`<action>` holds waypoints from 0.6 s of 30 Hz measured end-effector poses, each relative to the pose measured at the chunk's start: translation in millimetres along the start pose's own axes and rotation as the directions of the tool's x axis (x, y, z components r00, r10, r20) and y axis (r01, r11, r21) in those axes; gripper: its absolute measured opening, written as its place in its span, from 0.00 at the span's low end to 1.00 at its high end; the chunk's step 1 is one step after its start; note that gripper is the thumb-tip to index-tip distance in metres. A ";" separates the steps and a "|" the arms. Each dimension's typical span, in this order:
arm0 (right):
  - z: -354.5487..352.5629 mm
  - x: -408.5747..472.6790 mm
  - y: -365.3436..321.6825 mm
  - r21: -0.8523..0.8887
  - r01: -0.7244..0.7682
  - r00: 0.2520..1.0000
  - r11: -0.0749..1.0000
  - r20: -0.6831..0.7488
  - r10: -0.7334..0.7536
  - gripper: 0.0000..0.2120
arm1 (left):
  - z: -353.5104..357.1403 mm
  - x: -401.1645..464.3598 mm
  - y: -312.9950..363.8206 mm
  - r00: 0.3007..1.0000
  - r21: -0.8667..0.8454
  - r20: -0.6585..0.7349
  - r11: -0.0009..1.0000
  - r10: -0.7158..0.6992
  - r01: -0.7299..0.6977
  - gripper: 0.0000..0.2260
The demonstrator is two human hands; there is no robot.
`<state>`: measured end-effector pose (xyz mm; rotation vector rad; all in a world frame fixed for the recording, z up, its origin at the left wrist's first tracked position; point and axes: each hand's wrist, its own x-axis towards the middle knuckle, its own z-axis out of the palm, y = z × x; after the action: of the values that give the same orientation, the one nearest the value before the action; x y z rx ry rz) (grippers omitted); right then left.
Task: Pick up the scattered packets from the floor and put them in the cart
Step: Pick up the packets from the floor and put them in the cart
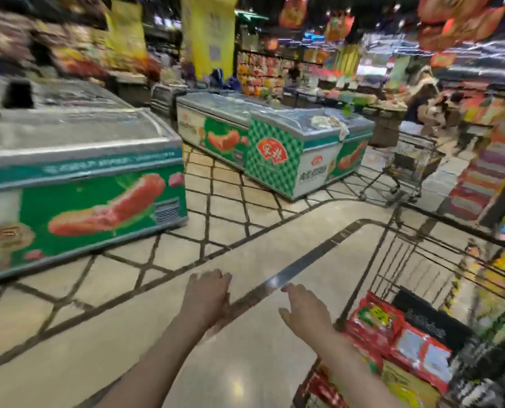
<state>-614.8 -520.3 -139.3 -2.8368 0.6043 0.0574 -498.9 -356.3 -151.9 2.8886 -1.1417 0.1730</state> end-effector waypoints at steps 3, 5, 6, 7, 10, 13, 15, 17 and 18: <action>17.4 12.1 -104.1 0.053 0.176 0.984 0.983 0.031 -0.177 0.23 | -11.2 -59.0 -91.9 0.977 0.069 0.009 0.975 -0.214 0.213 0.17; 35.0 9.1 -180.3 0.053 0.301 0.952 0.952 0.041 -0.303 0.23 | -15.8 -110.3 -158.7 0.942 0.097 0.030 0.939 -0.335 0.330 0.16; 44.6 5.2 -218.5 0.050 0.357 0.932 0.933 0.045 -0.359 0.23 | -20.1 -137.6 -191.6 0.920 0.103 0.019 0.916 -0.392 0.388 0.16; 54.1 0.3 -257.8 0.045 0.412 0.909 0.910 0.043 -0.414 0.23 | -23.7 -166.0 -225.2 0.896 0.117 0.006 0.890 -0.443 0.440 0.15; 83.5 -19.5 -381.7 0.002 0.578 0.815 0.816 0.048 -0.577 0.21 | -42.3 -260.0 -313.8 0.801 0.184 -0.037 0.784 -0.598 0.593 0.16; 108.4 -49.3 -503.7 0.001 0.722 0.690 0.692 0.070 -0.720 0.21 | -65.5 -353.8 -388.3 0.683 0.231 -0.066 0.654 -0.728 0.720 0.17; 122.3 -70.8 -578.3 -0.011 0.814 0.580 0.581 0.082 -0.811 0.21 | -74.5 -414.2 -429.4 0.581 0.215 -0.094 0.553 -0.808 0.805 0.17; 133.6 -91.9 -646.0 -0.025 0.885 0.465 0.464 0.084 -0.881 0.21 | -81.5 -469.2 -462.1 0.471 0.184 -0.147 0.444 -0.870 0.877 0.16; 139.6 -101.6 -678.1 -0.031 0.911 0.412 0.411 0.084 -0.907 0.21 | -84.9 -494.1 -476.7 0.414 0.198 -0.189 0.379 -0.890 0.904 0.15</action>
<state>-430.5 154.2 -113.4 -2.7807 -1.0633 -0.0440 -539.0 333.5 -118.4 3.1986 0.6772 0.3678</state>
